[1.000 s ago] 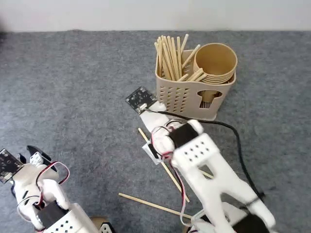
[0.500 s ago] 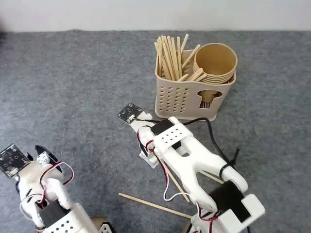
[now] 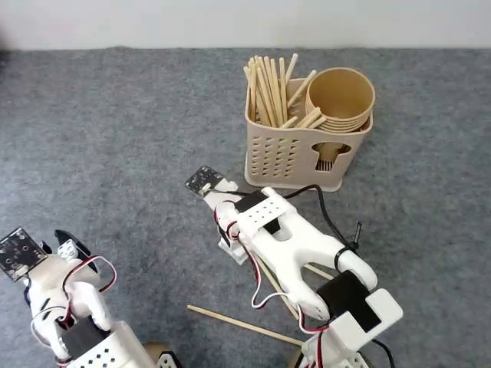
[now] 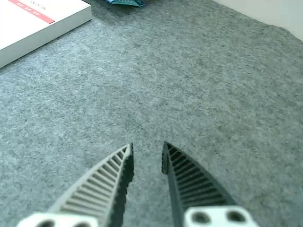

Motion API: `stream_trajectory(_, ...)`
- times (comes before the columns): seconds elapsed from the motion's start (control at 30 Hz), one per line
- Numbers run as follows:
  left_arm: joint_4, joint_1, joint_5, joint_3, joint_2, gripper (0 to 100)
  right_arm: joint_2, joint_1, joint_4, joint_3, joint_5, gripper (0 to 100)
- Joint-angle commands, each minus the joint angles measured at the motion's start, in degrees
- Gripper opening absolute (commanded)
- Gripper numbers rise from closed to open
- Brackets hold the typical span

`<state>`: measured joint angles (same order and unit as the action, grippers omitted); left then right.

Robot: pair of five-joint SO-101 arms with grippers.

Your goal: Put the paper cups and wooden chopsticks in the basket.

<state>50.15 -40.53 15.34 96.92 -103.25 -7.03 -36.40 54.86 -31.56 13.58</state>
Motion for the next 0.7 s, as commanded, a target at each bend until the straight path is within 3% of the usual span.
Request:
stream_trajectory(0.0, 0.26, 0.44, -0.62, -0.48, -0.09, 9, -1.19, 0.22, -1.10, 1.49, 0.70, 0.9)
stream_trajectory(0.23, 0.26, 0.44, -0.70, -0.48, -0.09, 9, -0.40, 0.22, -0.04, 2.20, 0.70, 0.9)
stream_trajectory(0.67, 0.26, 0.44, -0.70, -0.48, -0.09, 9, 18.86, 0.22, 27.56, 27.34, 0.79, 0.8)
